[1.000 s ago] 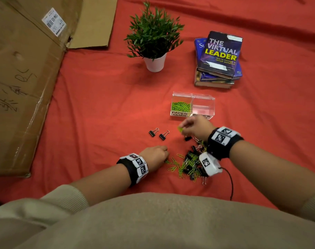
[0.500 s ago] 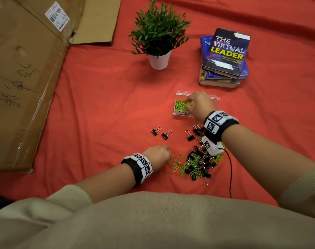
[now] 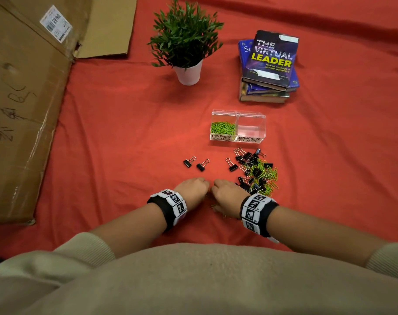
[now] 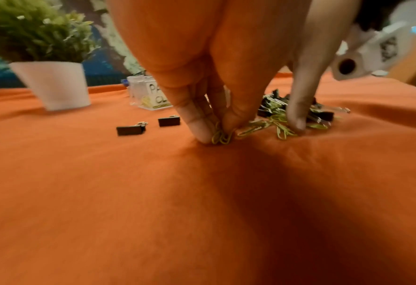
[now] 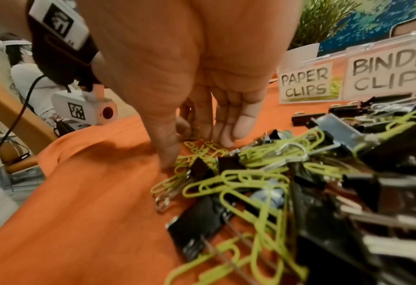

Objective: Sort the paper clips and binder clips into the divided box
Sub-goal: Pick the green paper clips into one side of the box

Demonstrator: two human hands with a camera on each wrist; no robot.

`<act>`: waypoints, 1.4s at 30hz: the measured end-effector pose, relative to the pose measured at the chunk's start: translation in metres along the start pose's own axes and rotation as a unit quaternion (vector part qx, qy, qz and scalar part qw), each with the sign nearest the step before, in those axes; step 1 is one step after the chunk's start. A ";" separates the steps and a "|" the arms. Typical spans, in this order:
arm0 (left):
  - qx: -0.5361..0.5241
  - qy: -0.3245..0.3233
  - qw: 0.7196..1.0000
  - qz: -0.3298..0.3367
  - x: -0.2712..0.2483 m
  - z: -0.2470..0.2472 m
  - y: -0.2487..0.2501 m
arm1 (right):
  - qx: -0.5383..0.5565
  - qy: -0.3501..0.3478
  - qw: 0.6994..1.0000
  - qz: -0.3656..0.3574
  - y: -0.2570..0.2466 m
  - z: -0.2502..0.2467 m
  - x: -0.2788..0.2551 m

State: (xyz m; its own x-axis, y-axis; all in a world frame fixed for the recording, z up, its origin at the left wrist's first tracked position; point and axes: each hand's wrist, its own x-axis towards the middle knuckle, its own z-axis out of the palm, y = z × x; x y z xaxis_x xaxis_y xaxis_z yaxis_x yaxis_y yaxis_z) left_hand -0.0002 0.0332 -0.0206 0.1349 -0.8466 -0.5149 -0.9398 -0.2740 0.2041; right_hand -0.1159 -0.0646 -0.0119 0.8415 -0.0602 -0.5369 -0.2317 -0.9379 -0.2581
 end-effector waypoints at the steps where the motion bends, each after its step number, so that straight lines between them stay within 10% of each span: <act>1: -0.027 -0.002 0.999 -0.019 0.001 0.000 -0.003 | 0.004 0.002 1.000 -0.005 -0.001 0.002 -0.001; 15: -0.057 0.010 0.998 0.038 -0.006 0.011 0.008 | 0.173 0.020 0.985 -0.005 0.009 0.005 -0.007; 24: 0.031 -0.013 0.997 0.072 -0.013 0.006 0.009 | 0.393 0.130 0.903 0.113 0.063 -0.074 0.010; 34: 0.035 -0.045 0.994 0.097 -0.013 0.004 0.005 | 0.262 0.211 0.925 0.178 0.099 -0.128 0.081; 42: 0.074 -0.043 0.991 0.101 -0.013 0.001 0.011 | 0.160 0.207 0.961 0.091 0.076 -0.109 0.053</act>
State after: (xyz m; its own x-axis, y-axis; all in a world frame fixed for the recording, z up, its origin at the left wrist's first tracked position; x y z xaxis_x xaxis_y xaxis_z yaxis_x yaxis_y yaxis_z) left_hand -0.0122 0.0411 -0.0125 -0.0823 -0.8334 -0.5465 -0.9816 -0.0271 0.1891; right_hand -0.0358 -0.1760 0.0277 0.8793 -0.4068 -0.2477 -0.4763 -0.7497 -0.4593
